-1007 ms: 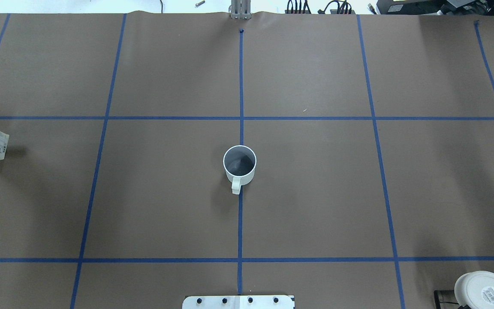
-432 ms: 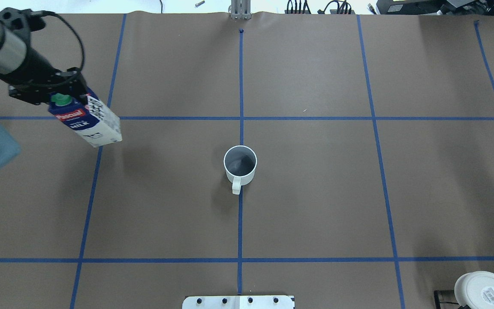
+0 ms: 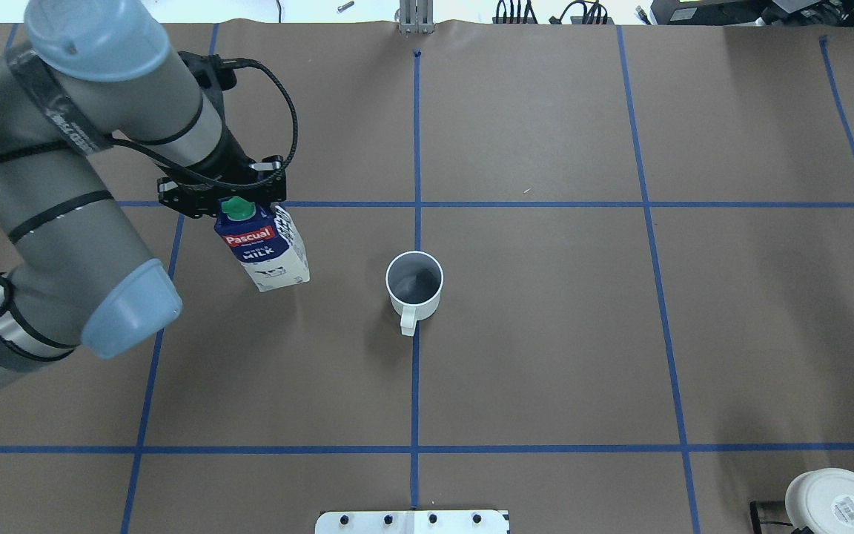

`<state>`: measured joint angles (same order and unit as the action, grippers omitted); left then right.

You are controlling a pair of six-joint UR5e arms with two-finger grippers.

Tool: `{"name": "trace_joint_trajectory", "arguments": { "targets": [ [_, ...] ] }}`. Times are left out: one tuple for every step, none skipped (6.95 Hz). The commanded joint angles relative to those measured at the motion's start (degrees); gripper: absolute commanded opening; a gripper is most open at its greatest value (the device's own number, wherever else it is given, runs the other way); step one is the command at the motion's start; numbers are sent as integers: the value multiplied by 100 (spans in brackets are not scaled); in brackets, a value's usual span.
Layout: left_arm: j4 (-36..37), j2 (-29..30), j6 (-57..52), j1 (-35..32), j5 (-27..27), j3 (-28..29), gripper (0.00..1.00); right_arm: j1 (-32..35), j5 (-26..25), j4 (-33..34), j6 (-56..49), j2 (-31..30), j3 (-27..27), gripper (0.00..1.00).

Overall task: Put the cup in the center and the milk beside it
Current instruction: 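Carry the milk carton with the left gripper beside the mug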

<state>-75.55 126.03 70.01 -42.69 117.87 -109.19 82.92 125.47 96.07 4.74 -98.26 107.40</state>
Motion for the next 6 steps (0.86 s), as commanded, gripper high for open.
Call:
{"name": "trace_joint_trajectory", "arguments": {
  "targets": [
    [-73,560,441,541,-325,387,0,-4,4,8,9,0,0,100],
    [-92,781,487,577,-326,607,0,-4,4,9,0,9,0,100],
    [-327,774,487,647,-326,688,0,-4,4,9,9,17,0,100],
    [-495,757,487,665,-326,802,0,-4,4,9,9,17,0,100],
    [-514,739,470,666,-326,829,5,-4,4,9,0,17,0,100],
    [-523,722,461,683,-326,829,40,-4,4,9,9,17,0,100]
  ]
}}
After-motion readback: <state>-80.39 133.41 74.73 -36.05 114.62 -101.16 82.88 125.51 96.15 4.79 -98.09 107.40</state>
